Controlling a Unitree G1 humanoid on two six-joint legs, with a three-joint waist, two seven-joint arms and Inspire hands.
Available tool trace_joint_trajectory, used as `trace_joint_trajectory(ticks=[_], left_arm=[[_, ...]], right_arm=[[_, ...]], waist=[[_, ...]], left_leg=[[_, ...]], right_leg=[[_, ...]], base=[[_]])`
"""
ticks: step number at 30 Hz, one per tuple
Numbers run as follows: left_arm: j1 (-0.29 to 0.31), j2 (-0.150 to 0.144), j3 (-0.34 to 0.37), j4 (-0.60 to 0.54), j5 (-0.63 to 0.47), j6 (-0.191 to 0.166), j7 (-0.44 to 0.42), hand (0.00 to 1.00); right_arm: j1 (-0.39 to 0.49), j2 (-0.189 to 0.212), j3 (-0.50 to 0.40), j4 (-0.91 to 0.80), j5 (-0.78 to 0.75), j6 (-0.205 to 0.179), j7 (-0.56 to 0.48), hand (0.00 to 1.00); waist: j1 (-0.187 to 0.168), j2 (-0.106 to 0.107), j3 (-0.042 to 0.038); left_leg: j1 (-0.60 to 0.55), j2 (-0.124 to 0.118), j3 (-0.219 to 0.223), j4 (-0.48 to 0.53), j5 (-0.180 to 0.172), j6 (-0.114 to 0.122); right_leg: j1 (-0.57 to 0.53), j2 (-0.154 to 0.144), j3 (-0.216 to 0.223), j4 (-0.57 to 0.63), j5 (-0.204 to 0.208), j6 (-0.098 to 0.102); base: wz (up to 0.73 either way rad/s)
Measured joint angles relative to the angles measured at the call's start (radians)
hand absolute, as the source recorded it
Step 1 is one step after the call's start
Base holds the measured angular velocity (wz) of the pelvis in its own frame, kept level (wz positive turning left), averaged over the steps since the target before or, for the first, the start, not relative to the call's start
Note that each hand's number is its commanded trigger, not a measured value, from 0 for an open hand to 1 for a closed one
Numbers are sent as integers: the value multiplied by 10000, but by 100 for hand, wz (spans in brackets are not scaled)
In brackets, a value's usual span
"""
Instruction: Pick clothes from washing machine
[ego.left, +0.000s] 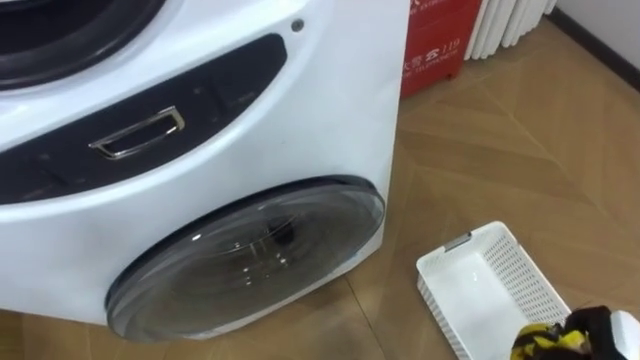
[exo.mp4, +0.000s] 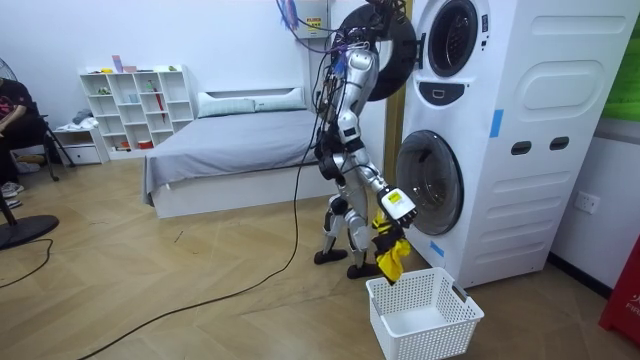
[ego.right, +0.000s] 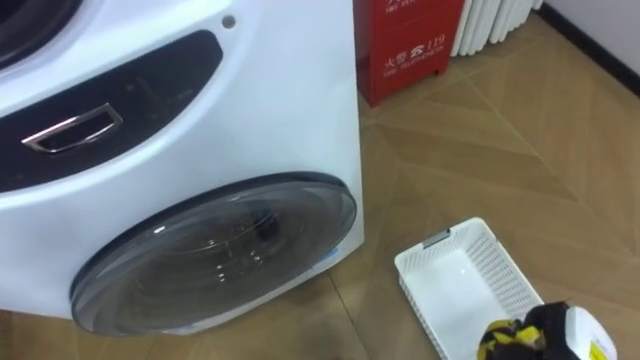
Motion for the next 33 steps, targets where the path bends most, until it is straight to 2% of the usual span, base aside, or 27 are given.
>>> trace_joint_trajectory(ticks=[7,11,18,19,20,21,28,33], left_arm=[[3,-14,-372,17,-43,-32,-13,0],[3,-21,-377,9,-44,-49,-13,0],[14,-41,-374,-168,-197,-52,-78,0],[14,-40,-369,-206,-197,-53,-87,0],[15,-44,-369,-278,-200,-53,-105,0],[15,-44,-369,-299,-201,-84,-105,0],[17,-40,-373,-329,-203,-155,-104,0],[17,37,-378,-399,-204,-239,-103,0]], right_arm=[[-607,-59,-42,-11,-300,-107,-610,100],[-1150,-87,-31,-25,-384,-246,-785,100],[-1468,-280,-27,-221,-741,-366,-980,98],[-1513,-300,-28,-247,-758,-364,-980,82],[-1580,-364,-31,-322,-777,-364,-988,59],[-1593,-417,-31,-443,-774,-363,-1014,0],[-1801,-606,-9,-713,-769,-392,-1436,0],[-1802,-746,-7,-697,-732,-392,-1805,0]], waist=[[61,56,8],[81,36,23],[108,-25,63],[101,-39,73],[97,-48,79],[118,-64,90],[162,-124,127],[324,-169,157]], left_leg=[[-115,-49,6,-179,96,64],[-132,-78,-41,-166,108,65],[-267,-189,-162,-109,129,89],[-311,-189,-161,-97,133,99],[-439,-198,-159,-11,120,122],[-531,-209,-152,63,118,128],[-623,-212,-120,133,92,164],[-662,-226,-223,196,98,154]], right_leg=[[-192,-134,-120,34,38,64],[-292,-184,-236,262,-77,4],[-525,-290,-307,602,-332,25],[-595,-300,-300,664,-345,36],[-718,-311,-272,739,-360,56],[-793,-307,-248,778,-358,62],[-906,-306,-251,874,-396,69],[-905,-313,-281,863,-360,108]], base=[[4],[10],[8],[4],[0],[0],[0],[3]])
